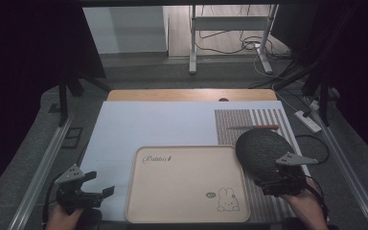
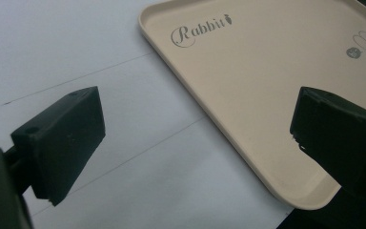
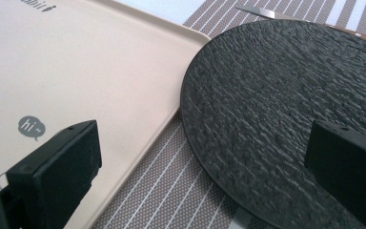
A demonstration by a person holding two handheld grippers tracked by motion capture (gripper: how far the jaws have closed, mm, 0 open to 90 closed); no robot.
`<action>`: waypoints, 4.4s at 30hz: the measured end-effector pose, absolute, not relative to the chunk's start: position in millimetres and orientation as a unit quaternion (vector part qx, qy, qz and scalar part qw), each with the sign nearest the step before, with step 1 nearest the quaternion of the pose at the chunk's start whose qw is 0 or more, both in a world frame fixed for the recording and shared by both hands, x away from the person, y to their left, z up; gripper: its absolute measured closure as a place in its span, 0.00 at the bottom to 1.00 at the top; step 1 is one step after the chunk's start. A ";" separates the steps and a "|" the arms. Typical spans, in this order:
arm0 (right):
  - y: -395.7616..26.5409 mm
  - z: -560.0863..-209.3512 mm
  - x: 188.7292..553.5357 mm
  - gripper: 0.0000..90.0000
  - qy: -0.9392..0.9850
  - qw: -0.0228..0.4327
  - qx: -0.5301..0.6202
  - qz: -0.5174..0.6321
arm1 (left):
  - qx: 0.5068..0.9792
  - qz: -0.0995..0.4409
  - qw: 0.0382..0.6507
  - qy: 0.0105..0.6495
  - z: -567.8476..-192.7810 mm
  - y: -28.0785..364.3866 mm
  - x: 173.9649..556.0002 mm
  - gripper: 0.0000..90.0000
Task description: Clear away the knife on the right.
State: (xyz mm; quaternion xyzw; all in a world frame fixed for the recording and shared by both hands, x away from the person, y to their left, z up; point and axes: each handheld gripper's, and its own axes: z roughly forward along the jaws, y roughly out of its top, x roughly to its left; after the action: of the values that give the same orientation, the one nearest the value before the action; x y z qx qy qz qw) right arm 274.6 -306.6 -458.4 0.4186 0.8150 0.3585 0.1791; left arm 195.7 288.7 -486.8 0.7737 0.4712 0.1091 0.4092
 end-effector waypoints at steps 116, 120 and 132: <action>-332.7 -488.5 522.5 1.00 0.793 0.175 0.538 0.227 | 0.774 0.104 0.410 0.472 -487.5 289.3 197.0 0.05; -348.0 -495.1 527.8 1.00 0.787 0.181 0.549 0.216 | 0.774 0.104 0.410 0.471 -487.5 289.1 197.0 0.05; -363.6 -496.1 517.8 0.99 0.799 0.154 0.544 0.204 | 0.777 0.107 0.406 0.469 -487.2 288.0 196.6 0.05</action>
State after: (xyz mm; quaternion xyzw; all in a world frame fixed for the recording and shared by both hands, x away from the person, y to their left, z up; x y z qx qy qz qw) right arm 517.8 -363.6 -496.1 0.5440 0.7993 0.2037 0.1542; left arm 196.6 288.0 -487.2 0.7770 0.4690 0.1068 0.4060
